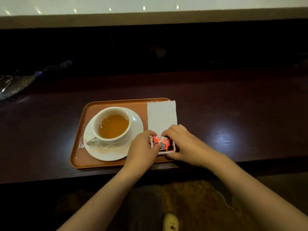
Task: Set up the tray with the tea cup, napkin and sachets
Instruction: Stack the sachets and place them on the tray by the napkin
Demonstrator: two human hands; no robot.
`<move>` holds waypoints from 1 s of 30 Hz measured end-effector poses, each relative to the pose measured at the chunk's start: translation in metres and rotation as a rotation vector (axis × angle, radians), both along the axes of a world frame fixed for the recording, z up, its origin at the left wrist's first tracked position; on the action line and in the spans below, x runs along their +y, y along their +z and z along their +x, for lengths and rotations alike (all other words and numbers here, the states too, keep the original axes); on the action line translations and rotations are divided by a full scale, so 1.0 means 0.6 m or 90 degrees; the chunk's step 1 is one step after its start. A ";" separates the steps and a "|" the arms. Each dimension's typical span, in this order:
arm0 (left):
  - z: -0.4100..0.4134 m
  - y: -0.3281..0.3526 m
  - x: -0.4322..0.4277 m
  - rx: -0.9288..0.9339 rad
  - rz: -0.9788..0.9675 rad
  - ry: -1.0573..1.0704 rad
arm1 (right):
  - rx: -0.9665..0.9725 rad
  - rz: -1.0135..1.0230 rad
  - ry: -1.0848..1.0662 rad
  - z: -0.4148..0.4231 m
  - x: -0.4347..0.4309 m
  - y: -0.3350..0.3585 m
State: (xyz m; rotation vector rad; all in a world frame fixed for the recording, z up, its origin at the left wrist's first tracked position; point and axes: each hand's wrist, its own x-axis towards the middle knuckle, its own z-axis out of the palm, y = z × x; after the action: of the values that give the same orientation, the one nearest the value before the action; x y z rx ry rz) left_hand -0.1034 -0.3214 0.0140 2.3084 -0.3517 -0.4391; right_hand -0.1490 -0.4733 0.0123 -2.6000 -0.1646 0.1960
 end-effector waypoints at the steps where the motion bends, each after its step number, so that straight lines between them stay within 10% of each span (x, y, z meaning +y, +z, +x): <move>1: -0.001 -0.004 0.001 -0.002 0.009 -0.007 | 0.006 -0.003 -0.002 -0.002 0.002 -0.004; 16: 0.005 0.014 0.018 -0.178 0.117 -0.071 | -0.076 0.054 -0.105 -0.003 -0.031 0.003; 30: 0.064 -0.008 -0.054 -0.268 0.283 -0.151 | -0.087 -0.252 -0.103 0.081 -0.020 -0.036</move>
State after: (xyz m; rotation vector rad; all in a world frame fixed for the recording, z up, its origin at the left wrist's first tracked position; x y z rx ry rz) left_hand -0.0651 -0.3537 0.0091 2.8061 -0.8080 -0.1445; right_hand -0.1004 -0.4852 -0.0092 -3.0046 0.0430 -0.0112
